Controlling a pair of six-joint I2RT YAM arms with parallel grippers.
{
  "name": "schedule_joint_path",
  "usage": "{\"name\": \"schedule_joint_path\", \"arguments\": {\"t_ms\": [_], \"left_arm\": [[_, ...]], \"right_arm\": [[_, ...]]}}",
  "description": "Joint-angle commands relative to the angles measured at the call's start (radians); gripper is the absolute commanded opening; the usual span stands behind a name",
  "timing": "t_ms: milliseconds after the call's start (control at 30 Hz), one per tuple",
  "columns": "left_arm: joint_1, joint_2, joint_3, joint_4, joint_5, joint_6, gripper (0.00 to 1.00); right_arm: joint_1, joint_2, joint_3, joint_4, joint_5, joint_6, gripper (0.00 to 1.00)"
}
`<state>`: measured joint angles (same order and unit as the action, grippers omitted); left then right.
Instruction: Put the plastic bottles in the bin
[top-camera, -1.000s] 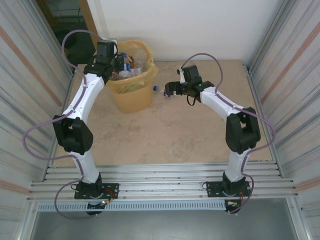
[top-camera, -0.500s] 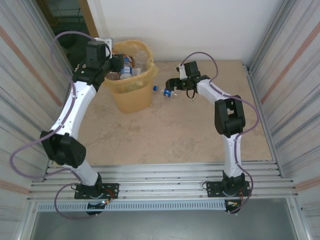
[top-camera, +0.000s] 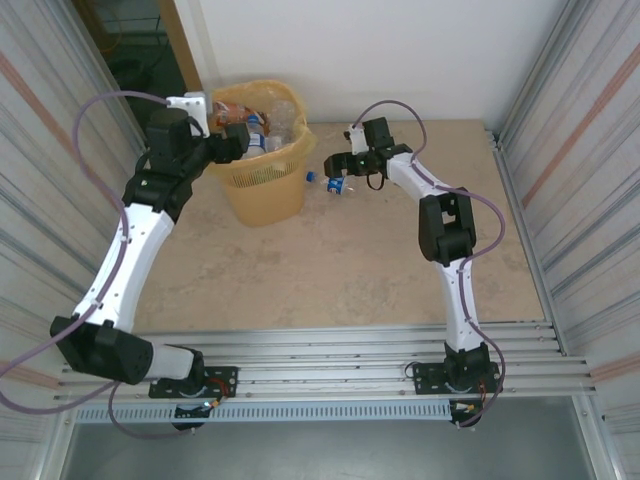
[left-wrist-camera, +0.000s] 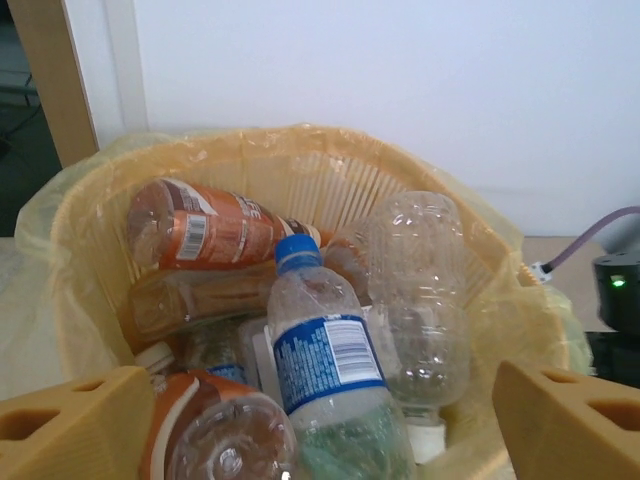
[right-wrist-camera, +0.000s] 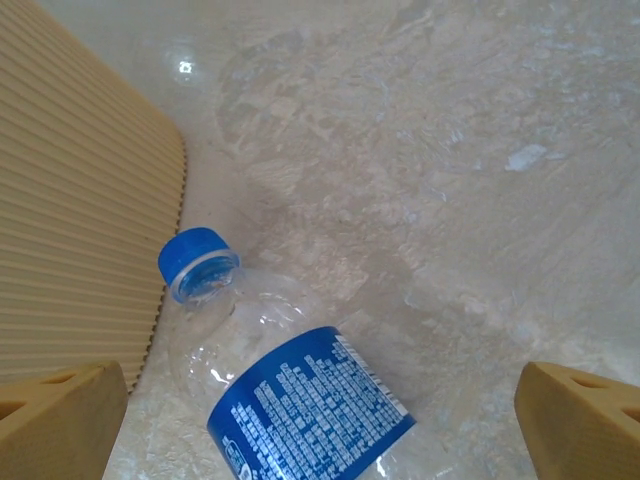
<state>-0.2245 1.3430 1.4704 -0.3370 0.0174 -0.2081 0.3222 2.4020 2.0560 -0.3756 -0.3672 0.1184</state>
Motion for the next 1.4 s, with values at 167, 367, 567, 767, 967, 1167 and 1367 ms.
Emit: {"name": "schedule_joint_path", "arguments": {"t_ms": [167,367,567,767,967,1167,1367], "left_arm": [[0.008,-0.149,-0.141,0.106,0.027,-0.082,0.99],[0.014,-0.214,-0.225,0.114,-0.004,-0.119,0.99],[0.027,-0.278,-0.304,0.124,-0.017,-0.156,0.99],[0.03,-0.336,-0.375,0.139,-0.053,-0.189,0.99],[0.031,-0.381,-0.431,0.15,-0.072,-0.225,0.99],[0.037,-0.411,-0.478,0.162,-0.087,-0.263,0.99],[0.047,-0.443,-0.515,0.159,-0.09,-0.291,0.99]], "right_arm": [[0.004,0.075,0.058,-0.096,-0.047,-0.048,0.98],[0.018,0.086,0.055,-0.135,-0.04,-0.069,1.0],[0.035,0.069,0.013,-0.143,0.007,-0.091,0.98],[0.058,0.062,-0.002,-0.158,0.092,-0.108,0.9],[0.08,0.054,-0.017,-0.182,0.162,-0.119,0.77],[0.109,-0.002,-0.091,-0.18,0.266,-0.113,0.59],[0.132,-0.119,-0.246,-0.129,0.347,-0.072,0.5]]}}
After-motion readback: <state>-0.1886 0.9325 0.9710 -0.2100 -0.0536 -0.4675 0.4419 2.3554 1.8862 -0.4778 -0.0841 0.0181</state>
